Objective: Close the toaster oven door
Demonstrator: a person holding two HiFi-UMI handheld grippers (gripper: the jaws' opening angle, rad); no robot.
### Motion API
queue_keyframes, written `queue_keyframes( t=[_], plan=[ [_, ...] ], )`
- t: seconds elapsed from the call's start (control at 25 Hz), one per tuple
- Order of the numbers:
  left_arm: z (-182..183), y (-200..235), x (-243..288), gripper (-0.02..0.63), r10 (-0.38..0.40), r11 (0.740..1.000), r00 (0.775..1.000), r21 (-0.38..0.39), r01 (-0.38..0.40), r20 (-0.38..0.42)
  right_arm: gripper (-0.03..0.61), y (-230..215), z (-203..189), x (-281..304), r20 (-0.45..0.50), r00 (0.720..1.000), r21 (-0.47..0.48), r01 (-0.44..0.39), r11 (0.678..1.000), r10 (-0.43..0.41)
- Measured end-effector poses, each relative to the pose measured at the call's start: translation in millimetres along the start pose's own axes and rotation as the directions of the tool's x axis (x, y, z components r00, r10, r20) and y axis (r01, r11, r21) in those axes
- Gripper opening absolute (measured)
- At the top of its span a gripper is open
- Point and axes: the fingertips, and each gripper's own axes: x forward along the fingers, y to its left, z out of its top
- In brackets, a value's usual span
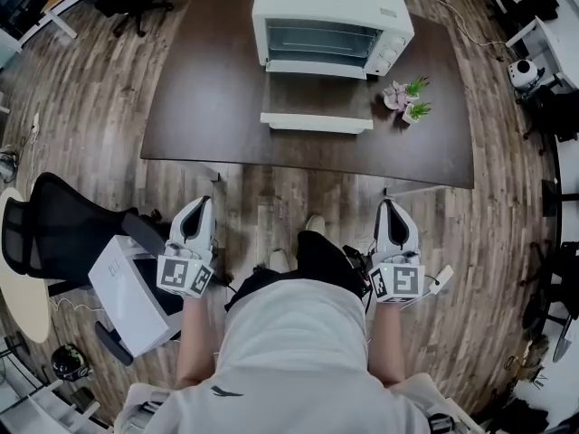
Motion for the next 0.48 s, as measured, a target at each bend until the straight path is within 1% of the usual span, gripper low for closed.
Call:
queue_keyframes(
  t=[0.2, 0.4, 0.48],
  plan=[
    [10, 6, 57, 0.005, 0.018, 1.000, 1.000, 0.007, -0.018, 0.010, 0.002, -32, -8, 52, -0.022, 0.999, 0.010, -0.024, 1.000, 0.024],
    [38, 10, 113, 0.005, 0.065, 0.998, 0.997, 0.022, -0.066, 0.041, 0.002, -65, -7, 113, -0.060, 0.994, -0.018, -0.097, 0.995, 0.096],
    [44, 13, 130, 0.005, 0.090, 0.996, 0.995, 0.017, -0.091, 0.045, 0.002, -74, -11, 134, -0.081, 0.989, -0.024, -0.129, 0.991, 0.126]
  ],
)
